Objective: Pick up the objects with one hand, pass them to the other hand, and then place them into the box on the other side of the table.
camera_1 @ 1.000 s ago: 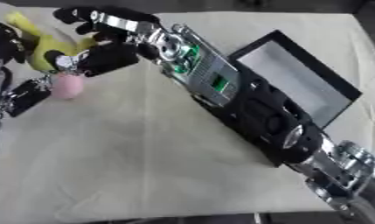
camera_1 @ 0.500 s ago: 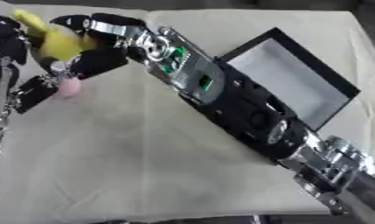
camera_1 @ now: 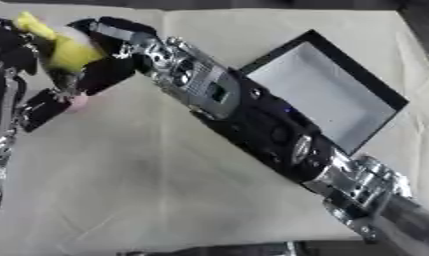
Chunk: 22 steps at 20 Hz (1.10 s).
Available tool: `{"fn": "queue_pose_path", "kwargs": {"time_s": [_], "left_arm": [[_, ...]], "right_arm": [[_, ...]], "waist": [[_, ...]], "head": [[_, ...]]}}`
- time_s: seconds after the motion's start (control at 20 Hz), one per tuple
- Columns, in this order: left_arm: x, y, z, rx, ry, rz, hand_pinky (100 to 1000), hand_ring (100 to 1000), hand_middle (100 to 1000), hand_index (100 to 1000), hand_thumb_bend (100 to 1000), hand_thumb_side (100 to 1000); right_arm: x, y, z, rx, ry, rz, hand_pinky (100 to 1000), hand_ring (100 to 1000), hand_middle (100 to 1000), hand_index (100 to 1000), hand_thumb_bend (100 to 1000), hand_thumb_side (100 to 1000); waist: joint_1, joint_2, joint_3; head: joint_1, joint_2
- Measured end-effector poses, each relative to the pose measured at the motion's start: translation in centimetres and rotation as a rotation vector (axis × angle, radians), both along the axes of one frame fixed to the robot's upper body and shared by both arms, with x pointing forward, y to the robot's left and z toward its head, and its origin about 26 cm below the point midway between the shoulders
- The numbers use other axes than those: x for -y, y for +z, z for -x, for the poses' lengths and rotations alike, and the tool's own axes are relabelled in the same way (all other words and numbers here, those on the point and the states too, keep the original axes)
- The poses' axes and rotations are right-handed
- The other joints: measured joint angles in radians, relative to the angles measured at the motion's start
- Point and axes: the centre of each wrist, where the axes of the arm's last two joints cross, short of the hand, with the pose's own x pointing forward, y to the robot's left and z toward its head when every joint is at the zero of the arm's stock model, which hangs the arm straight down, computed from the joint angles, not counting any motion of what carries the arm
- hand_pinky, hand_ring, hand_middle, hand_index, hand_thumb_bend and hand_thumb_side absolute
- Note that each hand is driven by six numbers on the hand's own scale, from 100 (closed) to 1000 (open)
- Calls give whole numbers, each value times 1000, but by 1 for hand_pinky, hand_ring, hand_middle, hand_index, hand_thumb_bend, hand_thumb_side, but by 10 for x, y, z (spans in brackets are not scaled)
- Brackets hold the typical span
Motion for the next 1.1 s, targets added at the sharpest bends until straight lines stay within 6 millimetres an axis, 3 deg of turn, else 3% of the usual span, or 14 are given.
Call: {"fn": "queue_pose_path", "kwargs": {"time_s": [0.1,0.15,0.3,0.4,0.7,1.1], "left_arm": [[0,0,0,-1,3,10,649,497,289,587,475,100],[0,-1,0,-5,9,14,707,564,377,681,588,100],[-2,-5,0,-37,52,25,791,703,524,835,729,100],[-3,-9,0,-76,87,31,822,746,568,883,776,171],[-29,-20,-6,-233,208,20,817,735,551,892,770,259],[-73,-25,-9,-417,261,-12,801,667,469,830,572,243]], "right_arm": [[0,2,2,-18,1,-18,899,652,393,672,100,100],[2,3,3,-23,0,-21,895,645,388,666,100,100],[8,5,6,-39,-9,-15,893,642,387,665,109,100],[13,6,6,-54,-21,-11,892,642,390,668,111,100],[37,10,12,-83,-52,-2,892,650,396,673,117,100],[81,9,18,-160,-134,-26,898,658,409,686,107,100]], "waist": [[0,0,-1],[0,0,-2],[2,-1,-8],[3,-4,-12],[4,-18,-28],[17,-26,-40]], "head": [[0,1],[0,3],[1,4],[4,7],[15,14],[15,21]]}}
